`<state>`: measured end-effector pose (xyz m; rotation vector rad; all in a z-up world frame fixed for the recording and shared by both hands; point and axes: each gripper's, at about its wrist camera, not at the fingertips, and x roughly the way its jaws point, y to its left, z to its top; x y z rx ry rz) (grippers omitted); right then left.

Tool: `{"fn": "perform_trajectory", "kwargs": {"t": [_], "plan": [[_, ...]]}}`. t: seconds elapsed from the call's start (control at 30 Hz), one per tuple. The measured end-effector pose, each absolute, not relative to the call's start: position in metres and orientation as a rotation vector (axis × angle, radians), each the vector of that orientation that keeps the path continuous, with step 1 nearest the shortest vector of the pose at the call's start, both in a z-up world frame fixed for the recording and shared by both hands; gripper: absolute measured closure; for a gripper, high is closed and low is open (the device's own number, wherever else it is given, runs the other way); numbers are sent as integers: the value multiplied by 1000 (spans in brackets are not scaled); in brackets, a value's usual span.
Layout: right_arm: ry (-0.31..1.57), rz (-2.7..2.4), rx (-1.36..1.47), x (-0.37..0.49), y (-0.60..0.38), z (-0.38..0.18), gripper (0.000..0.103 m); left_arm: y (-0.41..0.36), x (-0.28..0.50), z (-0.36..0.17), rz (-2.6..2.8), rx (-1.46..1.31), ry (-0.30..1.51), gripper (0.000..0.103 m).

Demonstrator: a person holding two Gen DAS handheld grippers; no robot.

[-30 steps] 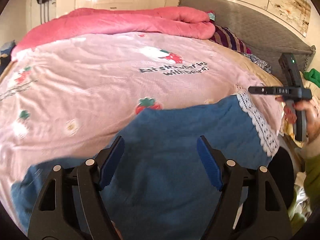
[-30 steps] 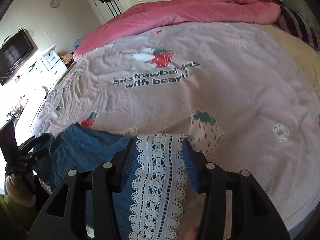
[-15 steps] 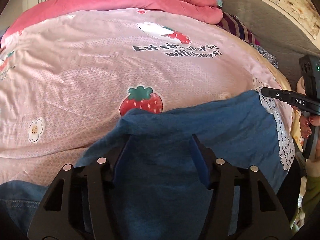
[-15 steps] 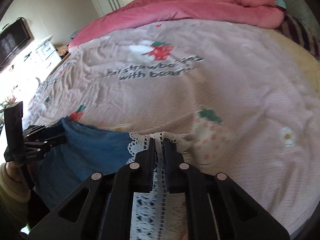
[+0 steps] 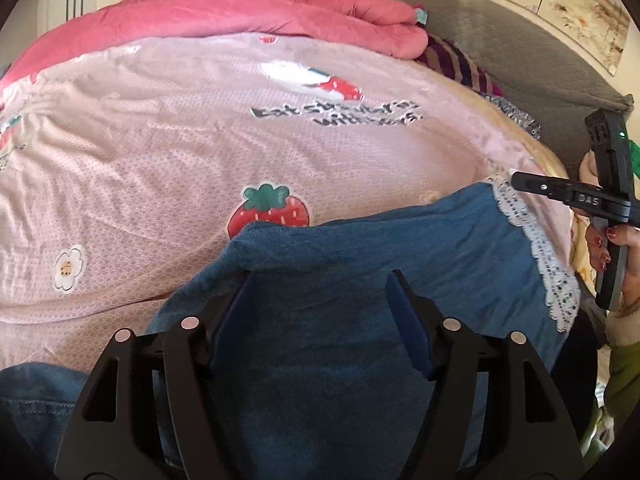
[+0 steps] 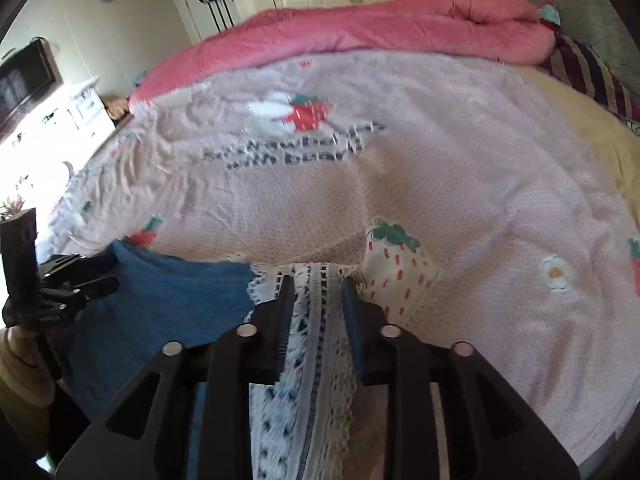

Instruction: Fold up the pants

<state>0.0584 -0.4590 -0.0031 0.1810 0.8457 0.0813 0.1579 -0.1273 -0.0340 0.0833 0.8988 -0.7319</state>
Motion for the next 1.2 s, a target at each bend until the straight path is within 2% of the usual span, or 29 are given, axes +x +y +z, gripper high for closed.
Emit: {"fn": "perform_trajectory", "kwargs": {"t": [0.03,0.07,0.17,0.23,0.33,0.47,0.73,1.2], "plan": [[825,89,186,51,-457,5,60,-125,156,-31,-729,79,897,42],[812,99,189,45,-456,9,54,-122,153,-27,-724,77,889,41],[787,141,169,25,-443,21,51,-104,138,-11,-706,67,843,37],[781,170,150,13,-430,24,45,-81,127,-1,-671,37,818,35],[780,208,140,-1,-414,22,44,-44,109,9,-577,7,798,33],[803,242,112,-14,-390,14,36,0,80,15,-441,34,779,30],[901,196,60,-25,-368,-13,29,23,63,-9,-264,185,851,28],[1026,150,141,-50,-393,-46,29,56,73,-35,-276,105,915,26]]}}
